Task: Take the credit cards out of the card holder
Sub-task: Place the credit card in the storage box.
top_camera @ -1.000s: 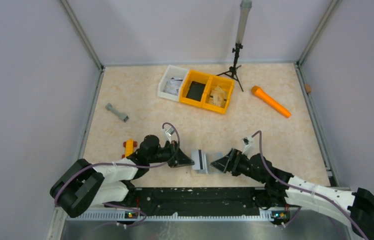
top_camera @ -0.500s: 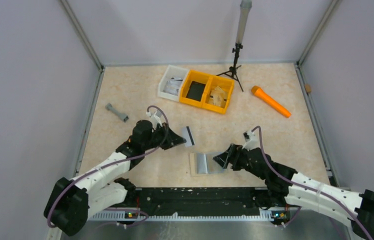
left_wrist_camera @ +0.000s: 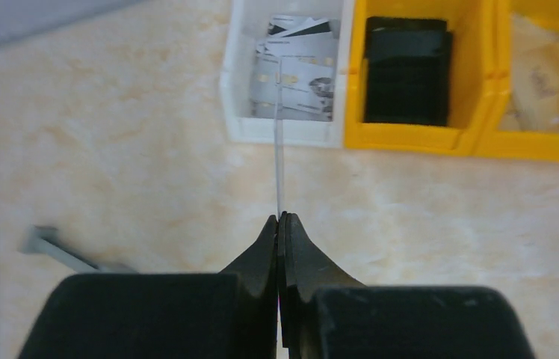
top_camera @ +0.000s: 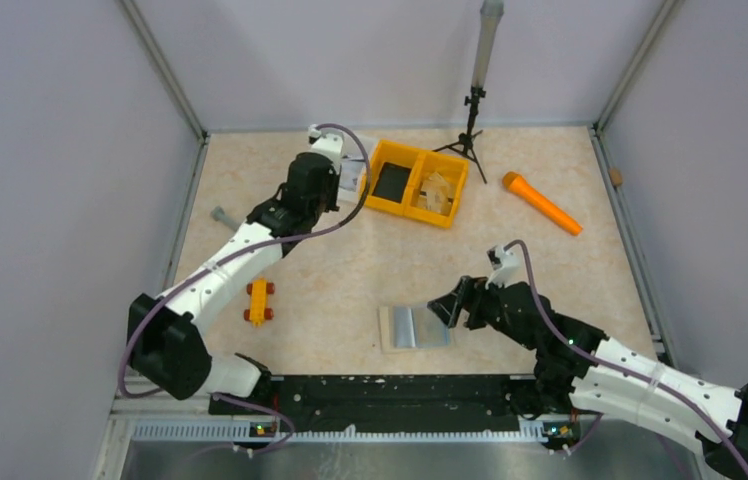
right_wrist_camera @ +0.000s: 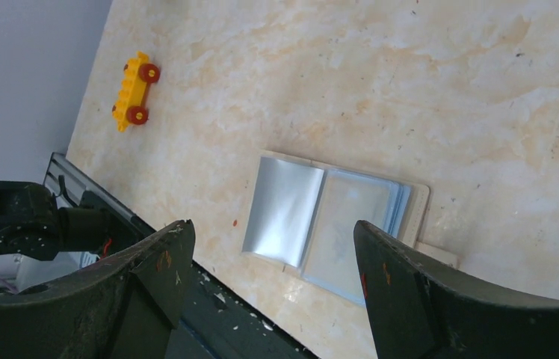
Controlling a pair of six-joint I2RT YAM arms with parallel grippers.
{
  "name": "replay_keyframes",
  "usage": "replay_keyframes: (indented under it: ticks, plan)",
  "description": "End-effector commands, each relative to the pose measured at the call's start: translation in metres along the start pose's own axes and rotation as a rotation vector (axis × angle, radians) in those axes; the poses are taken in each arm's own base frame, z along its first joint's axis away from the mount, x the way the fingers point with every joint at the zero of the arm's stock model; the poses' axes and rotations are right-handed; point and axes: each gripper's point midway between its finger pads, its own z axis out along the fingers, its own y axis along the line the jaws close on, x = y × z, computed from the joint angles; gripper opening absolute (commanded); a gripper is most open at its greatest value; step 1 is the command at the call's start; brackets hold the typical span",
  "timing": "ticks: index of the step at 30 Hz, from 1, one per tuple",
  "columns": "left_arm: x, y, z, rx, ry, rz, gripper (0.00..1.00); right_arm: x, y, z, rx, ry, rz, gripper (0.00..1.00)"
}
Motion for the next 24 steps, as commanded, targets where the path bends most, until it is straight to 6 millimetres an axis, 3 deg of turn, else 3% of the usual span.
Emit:
replay_keyframes:
  ticks: [1, 3, 6, 9, 15, 20, 24]
  plan:
    - [-0.024, 0.031, 0.020, -0.107, -0.107, 0.544, 0.00, -0.027, 0.018, -0.010, -0.020, -0.038, -0.058, 0.80]
    - [-0.031, 0.030, 0.033, -0.063, -0.116, 0.695, 0.00, -0.029, 0.022, -0.012, -0.033, -0.032, -0.065, 0.79]
    - [-0.046, 0.038, 0.055, -0.026, -0.125, 0.774, 0.00, -0.029, 0.026, -0.014, -0.047, -0.018, -0.071, 0.79]
    - [-0.047, 0.038, 0.076, 0.014, -0.175, 0.956, 0.00, -0.028, 0.027, -0.016, -0.050, -0.004, -0.074, 0.79]
    - [-0.036, 0.040, 0.119, 0.080, -0.184, 1.178, 0.00, -0.035, 0.032, -0.025, -0.054, -0.007, -0.080, 0.79]
    - [-0.036, 0.019, 0.142, 0.138, -0.298, 1.288, 0.00, -0.042, 0.027, -0.032, -0.026, -0.030, -0.092, 0.79]
    - [-0.027, 0.018, 0.165, 0.130, -0.287, 1.367, 0.00, -0.045, 0.025, -0.035, -0.018, -0.038, -0.093, 0.78]
